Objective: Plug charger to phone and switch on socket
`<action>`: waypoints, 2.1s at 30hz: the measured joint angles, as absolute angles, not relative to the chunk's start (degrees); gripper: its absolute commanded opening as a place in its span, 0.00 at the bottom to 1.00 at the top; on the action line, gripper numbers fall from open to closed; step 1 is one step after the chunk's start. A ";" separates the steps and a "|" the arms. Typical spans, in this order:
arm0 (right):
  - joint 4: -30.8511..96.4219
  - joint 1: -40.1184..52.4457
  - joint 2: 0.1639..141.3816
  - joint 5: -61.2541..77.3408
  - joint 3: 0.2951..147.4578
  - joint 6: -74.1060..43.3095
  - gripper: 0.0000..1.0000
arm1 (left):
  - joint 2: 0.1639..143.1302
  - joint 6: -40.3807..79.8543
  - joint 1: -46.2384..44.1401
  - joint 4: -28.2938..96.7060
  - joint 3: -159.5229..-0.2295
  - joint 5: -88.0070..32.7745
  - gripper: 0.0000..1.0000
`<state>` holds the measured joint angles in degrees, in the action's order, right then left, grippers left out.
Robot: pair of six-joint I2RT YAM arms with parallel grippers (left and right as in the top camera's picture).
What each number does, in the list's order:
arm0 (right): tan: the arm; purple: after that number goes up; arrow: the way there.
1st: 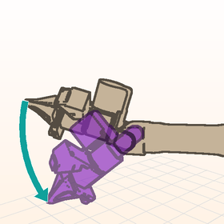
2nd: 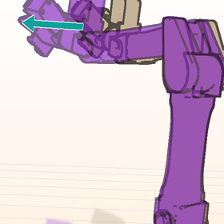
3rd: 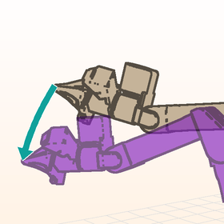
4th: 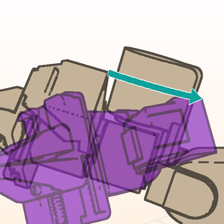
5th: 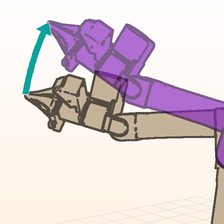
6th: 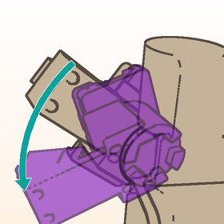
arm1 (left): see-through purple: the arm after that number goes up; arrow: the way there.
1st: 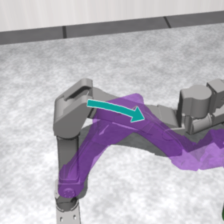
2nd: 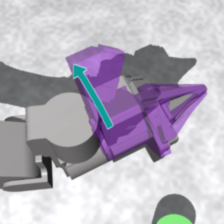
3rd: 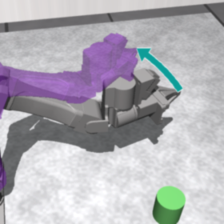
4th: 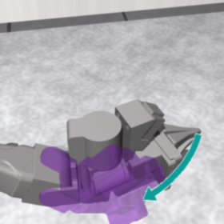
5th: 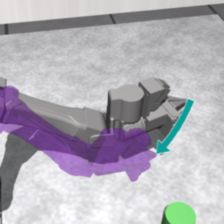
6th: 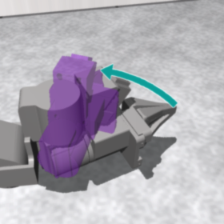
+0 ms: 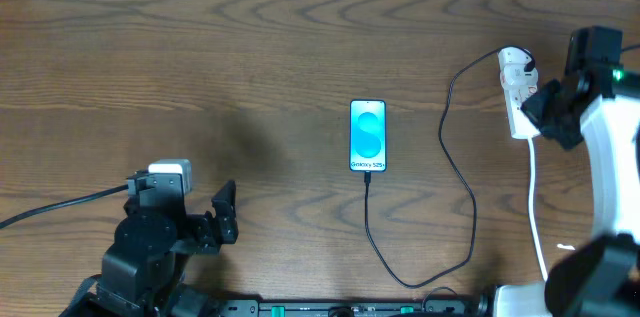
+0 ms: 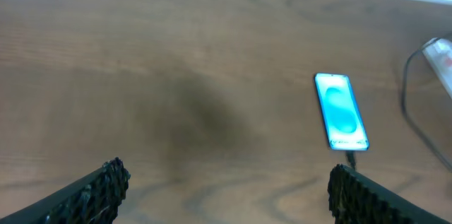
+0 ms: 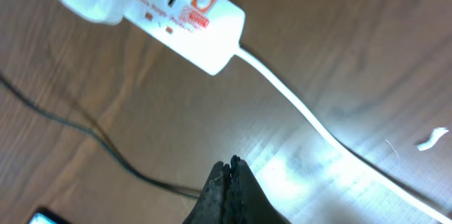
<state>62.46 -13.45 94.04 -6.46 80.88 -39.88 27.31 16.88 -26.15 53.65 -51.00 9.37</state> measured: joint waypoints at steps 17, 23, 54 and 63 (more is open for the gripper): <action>63.13 -17.58 116.31 -3.66 99.88 -39.81 0.01 | 27.31 16.88 -26.13 58.15 -51.00 9.39 0.93; 59.57 -18.20 119.72 -1.85 100.36 -39.86 0.01 | 24.56 16.88 -23.97 58.15 -51.00 9.37 0.93; 52.31 -19.51 124.38 1.37 100.57 -44.99 0.01 | 11.09 16.88 -14.33 58.19 -51.00 9.39 0.93; 49.60 -21.96 127.24 7.79 100.79 -45.71 0.01 | 11.09 16.88 -14.33 58.22 -51.00 9.39 0.93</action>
<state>49.60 -21.96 127.24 7.79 100.79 -45.71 11.09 16.88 -14.33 58.22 -51.00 9.39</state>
